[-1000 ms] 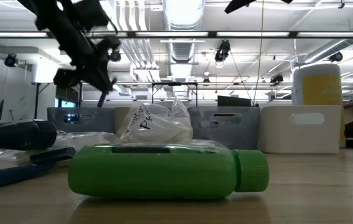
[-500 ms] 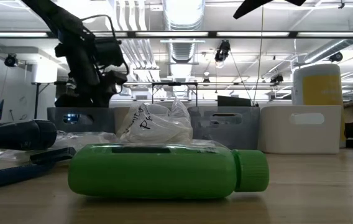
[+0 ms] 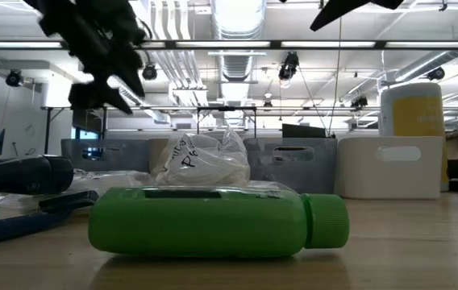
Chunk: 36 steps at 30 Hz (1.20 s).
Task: Pick & Place Travel size toiletries
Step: Put the blue razor into the left black bin
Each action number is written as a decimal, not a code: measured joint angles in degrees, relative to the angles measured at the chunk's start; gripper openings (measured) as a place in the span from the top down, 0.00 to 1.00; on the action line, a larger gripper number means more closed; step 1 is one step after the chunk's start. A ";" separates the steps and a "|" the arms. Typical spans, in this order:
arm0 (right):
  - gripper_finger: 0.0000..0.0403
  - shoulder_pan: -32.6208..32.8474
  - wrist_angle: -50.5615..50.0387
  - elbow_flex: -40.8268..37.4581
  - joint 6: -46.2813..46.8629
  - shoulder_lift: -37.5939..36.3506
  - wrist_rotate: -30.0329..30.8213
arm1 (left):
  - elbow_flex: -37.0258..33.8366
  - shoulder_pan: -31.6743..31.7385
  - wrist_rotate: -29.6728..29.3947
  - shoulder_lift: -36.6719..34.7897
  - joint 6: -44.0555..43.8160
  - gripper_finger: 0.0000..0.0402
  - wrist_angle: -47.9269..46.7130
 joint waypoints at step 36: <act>0.35 3.70 0.52 -8.81 1.88 -0.04 -13.63 | 7.15 -56.42 -19.57 26.31 -39.60 0.50 14.31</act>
